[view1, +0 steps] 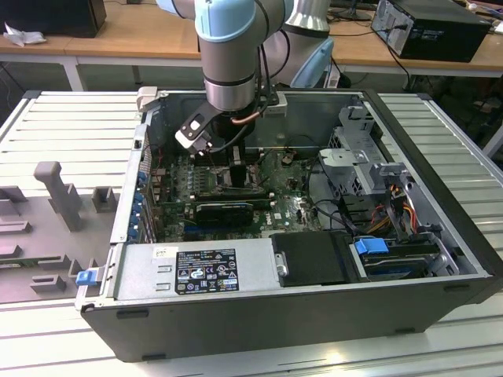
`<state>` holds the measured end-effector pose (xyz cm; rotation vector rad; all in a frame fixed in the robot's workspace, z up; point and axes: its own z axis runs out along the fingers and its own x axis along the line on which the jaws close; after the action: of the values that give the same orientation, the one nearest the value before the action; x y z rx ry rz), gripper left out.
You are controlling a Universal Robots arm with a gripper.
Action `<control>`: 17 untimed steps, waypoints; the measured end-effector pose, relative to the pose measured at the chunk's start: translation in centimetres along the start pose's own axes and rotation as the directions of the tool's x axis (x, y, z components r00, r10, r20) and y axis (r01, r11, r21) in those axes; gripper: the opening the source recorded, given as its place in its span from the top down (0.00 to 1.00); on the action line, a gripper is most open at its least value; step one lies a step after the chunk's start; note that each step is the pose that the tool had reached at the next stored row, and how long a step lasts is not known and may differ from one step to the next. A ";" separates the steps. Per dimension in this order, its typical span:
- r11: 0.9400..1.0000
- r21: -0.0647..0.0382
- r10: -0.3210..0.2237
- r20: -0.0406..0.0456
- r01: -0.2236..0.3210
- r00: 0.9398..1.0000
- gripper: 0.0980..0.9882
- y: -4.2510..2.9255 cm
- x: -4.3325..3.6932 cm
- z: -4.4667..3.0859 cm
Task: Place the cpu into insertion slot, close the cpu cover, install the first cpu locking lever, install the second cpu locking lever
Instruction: 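Place the cpu into insertion slot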
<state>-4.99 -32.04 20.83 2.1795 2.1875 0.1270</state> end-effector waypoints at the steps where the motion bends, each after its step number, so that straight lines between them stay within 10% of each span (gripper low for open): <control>1: 1.000 0.000 0.000 0.000 0.000 1.000 0.43 0.03 0.01 -0.29; 4: 1.000 0.002 0.000 0.000 0.000 1.000 0.45 0.09 0.01 -0.66; 13: 1.000 0.003 0.001 0.000 -0.001 1.000 0.99 0.18 0.03 -1.44; 17: 1.000 0.003 0.002 0.000 -0.002 1.000 0.99 0.25 0.04 -2.08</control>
<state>-4.93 -32.04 22.93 2.1828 2.1873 0.1230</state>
